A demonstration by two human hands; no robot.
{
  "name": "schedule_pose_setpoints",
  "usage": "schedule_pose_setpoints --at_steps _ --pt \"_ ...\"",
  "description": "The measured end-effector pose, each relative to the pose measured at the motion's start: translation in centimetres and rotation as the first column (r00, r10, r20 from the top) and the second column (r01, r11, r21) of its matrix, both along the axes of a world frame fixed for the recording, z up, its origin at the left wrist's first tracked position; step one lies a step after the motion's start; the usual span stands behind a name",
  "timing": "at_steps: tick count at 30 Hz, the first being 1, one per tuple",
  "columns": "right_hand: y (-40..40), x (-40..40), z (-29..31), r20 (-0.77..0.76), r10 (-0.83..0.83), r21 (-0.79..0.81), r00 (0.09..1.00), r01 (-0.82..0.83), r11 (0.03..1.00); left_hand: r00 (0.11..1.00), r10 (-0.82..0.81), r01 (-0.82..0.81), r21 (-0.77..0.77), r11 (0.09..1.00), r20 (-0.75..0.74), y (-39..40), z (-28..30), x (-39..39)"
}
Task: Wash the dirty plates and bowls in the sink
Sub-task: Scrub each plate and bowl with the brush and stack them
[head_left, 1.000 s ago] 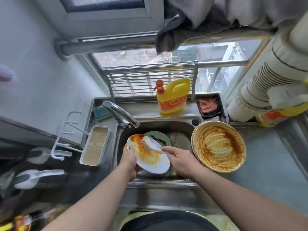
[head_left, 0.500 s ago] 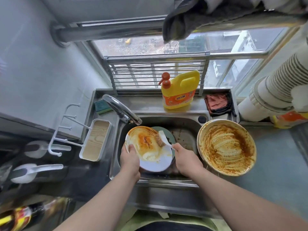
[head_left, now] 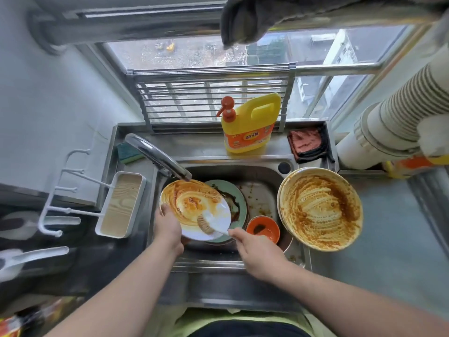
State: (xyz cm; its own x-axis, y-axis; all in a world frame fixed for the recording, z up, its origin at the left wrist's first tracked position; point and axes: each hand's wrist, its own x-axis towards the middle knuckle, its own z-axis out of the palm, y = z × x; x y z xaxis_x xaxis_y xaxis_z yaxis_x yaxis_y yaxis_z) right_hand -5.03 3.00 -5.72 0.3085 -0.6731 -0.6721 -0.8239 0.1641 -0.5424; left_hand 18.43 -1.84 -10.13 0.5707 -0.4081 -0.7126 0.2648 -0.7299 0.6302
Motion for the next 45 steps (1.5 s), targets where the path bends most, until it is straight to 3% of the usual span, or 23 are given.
schedule_pose_setpoints --at_steps 4,8,11,15,17,20,24,27,30,33,36,39,42,45 --pt "-3.9 -1.7 -2.6 -0.156 -0.045 -0.046 0.987 0.038 0.998 0.992 -0.111 0.110 -0.011 0.994 -0.053 0.4 -0.4 0.2" --pt "-4.7 4.3 -1.5 0.038 -0.133 -0.028 0.990 0.134 0.991 0.980 -0.174 0.169 -0.055 0.984 -0.096 -0.7 0.4 -1.6" --pt "-0.1 4.6 0.4 0.118 -0.056 -0.021 0.991 0.059 0.998 0.996 -0.076 0.072 -0.082 0.994 -0.042 -1.5 0.3 -0.6" --pt "-0.2 -1.1 -1.3 -0.015 -0.094 0.001 0.995 0.094 0.996 0.994 -0.107 0.107 -0.082 0.991 -0.002 -1.3 -0.1 1.4" --pt "-3.1 -1.4 -2.4 -0.070 -0.133 -0.067 0.989 0.129 0.989 0.988 -0.149 0.144 -0.099 0.985 -0.043 -0.8 0.0 0.9" --pt "-5.5 2.3 -1.3 0.037 -0.132 -0.111 0.991 0.135 0.985 0.981 -0.162 0.150 -0.120 0.981 -0.104 -0.9 0.8 -1.3" --pt "-0.3 4.0 1.1 0.143 -0.019 -0.067 0.990 0.029 0.997 0.995 -0.035 0.019 -0.162 0.987 -0.096 -1.8 0.8 -1.1" --pt "0.1 0.1 -0.3 0.046 -0.077 -0.030 0.996 0.079 0.996 0.997 -0.045 0.036 -0.123 0.992 -0.069 -1.4 0.0 0.6" --pt "-3.9 -1.3 -2.2 -0.059 -0.127 -0.105 0.990 0.121 0.987 0.988 -0.136 0.129 -0.105 0.986 -0.071 -0.4 -0.1 0.4" --pt "-5.2 0.9 -1.9 0.017 -0.111 -0.111 0.994 0.112 0.987 0.987 -0.140 0.129 -0.129 0.983 -0.084 -0.8 1.1 -1.2" --pt "-0.7 1.5 -0.3 0.066 -0.027 -0.058 0.997 0.031 0.998 0.994 -0.105 0.101 -0.128 0.987 -0.024 -1.2 1.2 -0.4" --pt "0.5 -1.4 -0.8 0.006 -0.046 -0.013 0.999 0.046 0.999 0.989 -0.143 0.145 -0.078 0.986 0.025 -0.6 0.6 1.1" --pt "-3.4 -1.6 -2.2 -0.062 -0.122 -0.089 0.991 0.116 0.989 0.981 -0.187 0.184 -0.067 0.981 -0.042 0.2 1.3 -0.1" --pt "-5.5 2.2 -0.7 0.065 -0.162 -0.101 0.985 0.167 0.981 0.973 -0.165 0.157 -0.058 0.986 -0.164 0.1 2.0 -2.3"
